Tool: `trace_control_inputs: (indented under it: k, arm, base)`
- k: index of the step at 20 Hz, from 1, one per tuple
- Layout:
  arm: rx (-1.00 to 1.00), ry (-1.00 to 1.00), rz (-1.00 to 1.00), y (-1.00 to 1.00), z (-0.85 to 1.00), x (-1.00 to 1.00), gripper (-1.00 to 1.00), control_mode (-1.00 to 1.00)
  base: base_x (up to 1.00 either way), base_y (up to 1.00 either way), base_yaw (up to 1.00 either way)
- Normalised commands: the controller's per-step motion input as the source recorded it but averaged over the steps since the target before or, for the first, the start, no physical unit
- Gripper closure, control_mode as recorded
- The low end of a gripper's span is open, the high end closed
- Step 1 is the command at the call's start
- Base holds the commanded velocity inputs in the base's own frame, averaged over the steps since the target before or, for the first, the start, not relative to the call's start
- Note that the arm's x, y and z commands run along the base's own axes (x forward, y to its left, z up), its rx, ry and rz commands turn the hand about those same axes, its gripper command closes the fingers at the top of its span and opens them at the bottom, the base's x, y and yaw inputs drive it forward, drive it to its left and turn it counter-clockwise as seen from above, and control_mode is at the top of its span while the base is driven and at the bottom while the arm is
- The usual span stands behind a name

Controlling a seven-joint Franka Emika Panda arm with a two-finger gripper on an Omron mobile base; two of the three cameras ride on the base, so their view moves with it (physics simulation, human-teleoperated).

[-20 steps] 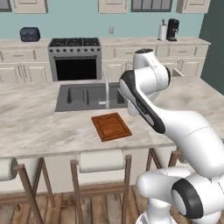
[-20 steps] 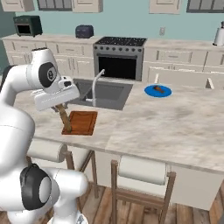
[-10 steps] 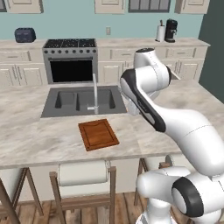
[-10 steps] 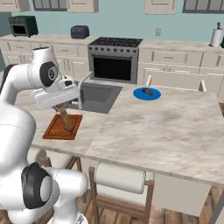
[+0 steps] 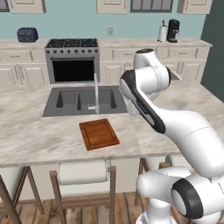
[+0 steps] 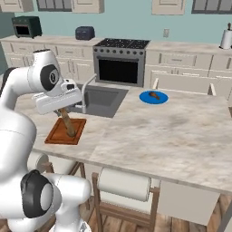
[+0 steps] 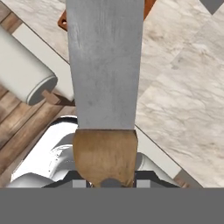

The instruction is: Pick up the knife from the drawer and place it on the cutting board. Then place the meat from the plate to the cutting board.

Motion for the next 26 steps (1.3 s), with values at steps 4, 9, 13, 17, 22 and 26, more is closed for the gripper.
trace_control_inputs:
  k: [4,9,13,17,22,26]
  arm:
    - [0.0,0.0,0.0,0.0,0.0,0.0,1.0,1.0]
    - [0.0,0.0,0.0,0.0,0.0,0.0,1.0,1.0]
    - [0.0,0.03,0.0,0.1,-0.05,0.23,1.0,-1.0]
    - [0.05,0.06,0.04,0.1,-0.15,0.54,1.0,-1.0]
    - [0.05,0.06,0.0,0.31,-0.23,0.49,1.0,-1.0]
    - [0.02,0.0,0.0,0.56,-0.35,0.08,1.0,-1.0]
  base:
    - [0.38,0.02,0.28]
    - [0.37,0.23,0.07]
    - [0.19,0.15,0.0]
    - [0.0,0.0,0.0]
    - [0.0,0.0,0.0]
    - [0.0,0.0,0.0]
